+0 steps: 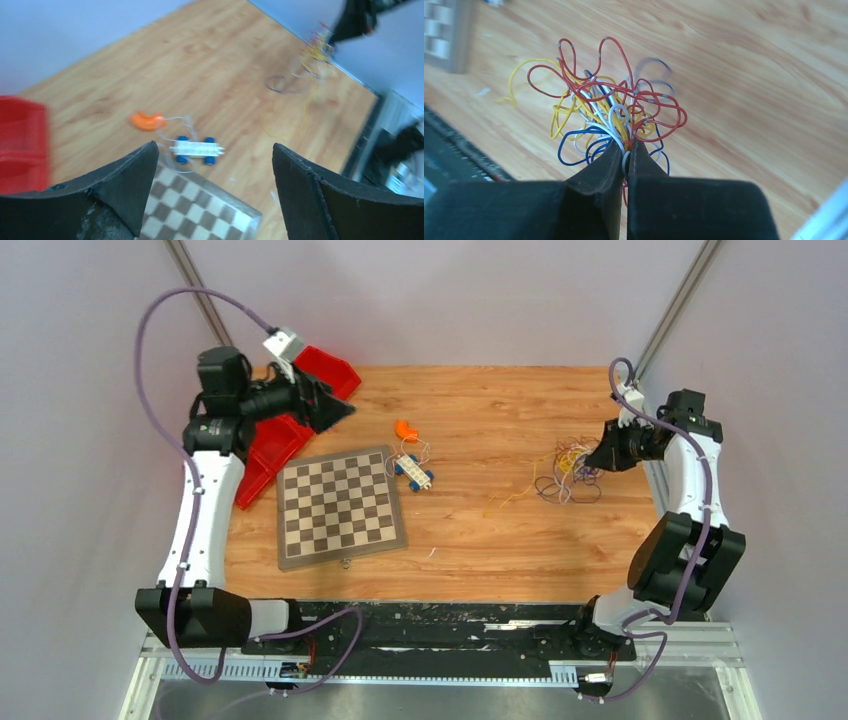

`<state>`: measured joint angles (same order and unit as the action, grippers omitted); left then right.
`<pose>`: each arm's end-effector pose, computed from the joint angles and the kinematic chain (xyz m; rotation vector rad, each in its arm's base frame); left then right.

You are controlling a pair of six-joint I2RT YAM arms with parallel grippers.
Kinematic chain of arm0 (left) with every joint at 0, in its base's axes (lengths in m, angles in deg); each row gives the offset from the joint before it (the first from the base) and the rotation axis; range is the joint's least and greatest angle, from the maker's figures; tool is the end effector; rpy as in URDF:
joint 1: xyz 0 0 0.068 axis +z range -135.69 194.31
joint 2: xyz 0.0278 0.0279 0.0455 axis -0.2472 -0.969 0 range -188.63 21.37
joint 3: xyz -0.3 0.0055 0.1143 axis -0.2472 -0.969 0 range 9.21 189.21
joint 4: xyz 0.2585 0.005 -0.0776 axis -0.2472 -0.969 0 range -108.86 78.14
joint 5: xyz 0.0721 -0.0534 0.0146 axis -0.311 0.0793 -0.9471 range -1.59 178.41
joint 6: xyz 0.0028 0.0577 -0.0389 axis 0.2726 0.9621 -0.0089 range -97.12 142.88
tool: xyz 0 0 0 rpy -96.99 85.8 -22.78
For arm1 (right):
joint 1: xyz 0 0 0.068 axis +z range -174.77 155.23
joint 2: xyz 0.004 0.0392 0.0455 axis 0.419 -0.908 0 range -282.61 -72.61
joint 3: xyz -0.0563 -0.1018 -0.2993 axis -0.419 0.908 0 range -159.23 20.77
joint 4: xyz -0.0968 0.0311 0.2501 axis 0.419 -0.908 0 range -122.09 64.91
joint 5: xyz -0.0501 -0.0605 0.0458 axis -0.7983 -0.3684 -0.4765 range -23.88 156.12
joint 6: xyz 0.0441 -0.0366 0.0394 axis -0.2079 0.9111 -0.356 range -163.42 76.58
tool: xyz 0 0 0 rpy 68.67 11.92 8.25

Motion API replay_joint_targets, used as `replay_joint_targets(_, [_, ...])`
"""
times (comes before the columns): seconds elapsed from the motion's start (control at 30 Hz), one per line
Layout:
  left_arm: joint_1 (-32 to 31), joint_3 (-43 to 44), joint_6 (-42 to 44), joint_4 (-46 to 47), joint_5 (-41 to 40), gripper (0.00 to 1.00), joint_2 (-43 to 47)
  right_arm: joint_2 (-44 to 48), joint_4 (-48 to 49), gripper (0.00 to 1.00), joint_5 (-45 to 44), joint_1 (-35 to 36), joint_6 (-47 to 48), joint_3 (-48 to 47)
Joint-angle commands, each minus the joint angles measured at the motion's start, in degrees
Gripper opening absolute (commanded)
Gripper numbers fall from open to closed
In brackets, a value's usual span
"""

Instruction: Untangle the cables

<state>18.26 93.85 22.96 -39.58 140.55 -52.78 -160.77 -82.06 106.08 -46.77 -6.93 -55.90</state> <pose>0.2796 -0.0256 0.4882 0.5599 1.7353 -0.7942 0.3047 -0.0840 0.3260 -0.4732 2.3895 0.5452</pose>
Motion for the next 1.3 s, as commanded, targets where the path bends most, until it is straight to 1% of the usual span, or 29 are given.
replay_joint_targets(0.0, [-10.2, -5.4, 4.3, 0.1, 4.5, 0.98, 1.5, 2.4, -6.8, 0.00, 19.3, 5.0, 1.4, -6.3])
replay_joint_targets(0.03, [-14.2, -6.1, 4.2, 0.5, 4.1, 0.99, 1.3, 3.2, -6.9, 0.00, 20.8, 6.7, 0.5, -6.9])
replay_joint_targets(0.07, [-16.0, -7.2, 3.5, 1.0, 3.2, 1.00, 0.8, 3.8, -6.9, 0.00, 22.0, 8.6, -0.5, -7.2])
replay_joint_targets(0.13, [-23.0, -8.8, 1.0, 4.1, 2.1, 0.99, -0.1, 5.0, -6.9, 0.01, 24.0, 13.0, -1.9, -8.0])
replay_joint_targets(0.23, [-28.4, -10.2, -4.7, 11.1, 1.6, 0.95, -2.2, 6.7, -4.7, 0.04, 26.1, 19.5, -4.9, -7.8])
replay_joint_targets(0.27, [-30.5, -10.2, -7.0, 12.2, 1.6, 0.93, -3.5, 7.2, -3.5, 0.04, 26.4, 21.2, -6.4, -7.5])
replay_joint_targets(0.3, [-31.7, -10.1, -7.8, 14.1, 1.8, 0.91, -4.2, 7.6, -2.1, 0.04, 26.6, 24.5, -7.6, -7.2])
replay_joint_targets(0.4, [-36.0, -9.6, -10.4, 17.2, 2.4, 0.89, -7.2, 8.6, 1.7, 0.04, 24.2, 29.7, -11.0, -6.2])
replay_joint_targets(0.53, [-37.7, -9.4, -15.6, 23.0, 4.7, 0.87, -9.7, 9.3, 3.7, 0.03, 20.4, 34.9, -11.1, -4.4])
replay_joint_targets(0.6, [-38.1, -9.5, -16.9, 24.1, 5.1, 0.80, -10.6, 9.7, 4.7, 0.03, 20.0, 36.0, -11.7, -3.7])
replay_joint_targets(0.63, [-38.1, -9.7, -17.7, 24.4, 5.6, 0.74, -11.1, 9.9, 5.3, 0.03, 19.9, 36.4, -12.2, -3.4])
replay_joint_targets(0.7, [-38.2, -10.7, -19.4, 25.3, 6.7, 0.66, -11.4, 10.1, 6.1, 0.03, 19.3, 36.8, -12.8, -3.2])
replay_joint_targets(0.73, [-38.1, -11.3, -20.1, 26.0, 7.0, 0.65, -11.3, 10.2, 6.3, 0.04, 19.1, 36.8, -12.9, -3.1])
replay_joint_targets(0.8, [-38.2, -13.1, -22.1, 28.9, 7.5, 0.58, -10.8, 10.2, 6.5, 0.04, 18.9, 37.0, -12.9, -2.8])
replay_joint_targets(0.83, [-38.2, -14.0, -23.1, 29.5, 7.4, 0.51, -10.6, 10.3, 6.6, 0.04, 19.0, 36.9, -13.0, -2.7])
replay_joint_targets(0.9, [-38.3, -14.6, -24.2, 30.5, 7.2, 0.46, -10.5, 10.5, 6.8, 0.04, 18.9, 37.2, -13.1, -2.5])
replay_joint_targets(0.93, [-38.3, -14.8, -24.5, 30.9, 7.1, 0.47, -10.5, 10.6, 6.7, 0.04, 19.0, 37.3, -13.1, -2.4])
replay_joint_targets(1.03, [-38.2, -14.8, -26.5, 31.6, 5.8, 0.60, -10.5, 11.2, 6.7, 0.03, 18.7, 37.5, -12.8, -1.8])
replay_joint_targets(1.07, [-38.1, -14.7, -26.7, 31.6, 5.2, 0.61, -10.6, 11.6, 6.7, 0.03, 18.5, 37.6, -12.7, -1.5])
replay_joint_targets(1.1, [-38.1, -14.6, -27.2, 31.5, 4.8, 0.61, -10.6, 12.1, 6.8, 0.03, 18.3, 37.6, -12.6, -1.1])
replay_joint_targets(1.17, [-38.1, -14.6, -28.4, 31.9, 4.1, 0.55, -11.1, 12.6, 6.7, 0.03, 17.9, 37.6, -12.5, -0.7])
replay_joint_targets(1.2, [-38.1, -14.6, -29.6, 32.5, 4.1, 0.48, -11.5, 12.8, 6.8, 0.03, 17.8, 37.6, -12.4, -0.4])
replay_joint_targets(1.23, [-38.2, -14.6, -30.2, 32.8, 4.3, 0.44, -11.8, 12.8, 6.8, 0.03, 17.6, 37.6, -12.4, -0.4])
replay_joint_targets(1.27, [-38.2, -14.8, -31.2, 33.6, 4.5, 0.31, -12.1, 12.9, 6.8, 0.03, 17.4, 37.6, -12.4, -0.2])
